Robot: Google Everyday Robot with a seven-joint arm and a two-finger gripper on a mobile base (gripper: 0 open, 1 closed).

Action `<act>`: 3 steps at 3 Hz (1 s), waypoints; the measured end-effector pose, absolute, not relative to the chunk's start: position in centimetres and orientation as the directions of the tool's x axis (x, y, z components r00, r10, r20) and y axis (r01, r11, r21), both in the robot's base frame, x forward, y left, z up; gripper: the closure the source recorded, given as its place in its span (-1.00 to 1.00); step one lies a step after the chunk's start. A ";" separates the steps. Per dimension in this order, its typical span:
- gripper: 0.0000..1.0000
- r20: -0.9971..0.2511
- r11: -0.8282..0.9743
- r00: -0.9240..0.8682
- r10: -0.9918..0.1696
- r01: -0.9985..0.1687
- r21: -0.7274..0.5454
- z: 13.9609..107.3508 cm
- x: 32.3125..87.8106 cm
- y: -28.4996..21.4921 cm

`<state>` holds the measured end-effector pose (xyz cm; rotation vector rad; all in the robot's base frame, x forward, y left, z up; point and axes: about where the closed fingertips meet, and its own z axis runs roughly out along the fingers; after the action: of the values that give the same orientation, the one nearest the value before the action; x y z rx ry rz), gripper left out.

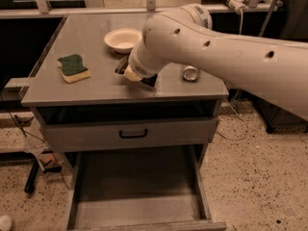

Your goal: Pick rxbar chocolate from middle drawer and place on counter

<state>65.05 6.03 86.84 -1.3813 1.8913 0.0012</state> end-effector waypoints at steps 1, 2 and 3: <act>-0.32 -0.580 0.410 -0.107 -0.808 -0.809 -0.422 86.8 65.0 6.0; -0.79 -0.580 0.410 -0.107 -0.808 -0.809 -0.422 86.8 65.0 6.0; -1.00 -0.580 0.410 -0.107 -0.808 -0.809 -0.422 86.9 65.0 6.0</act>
Offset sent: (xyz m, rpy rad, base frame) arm 0.0000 0.0000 0.0000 0.0000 0.0000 0.0000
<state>65.05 6.03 86.85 -1.3813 1.8911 0.0012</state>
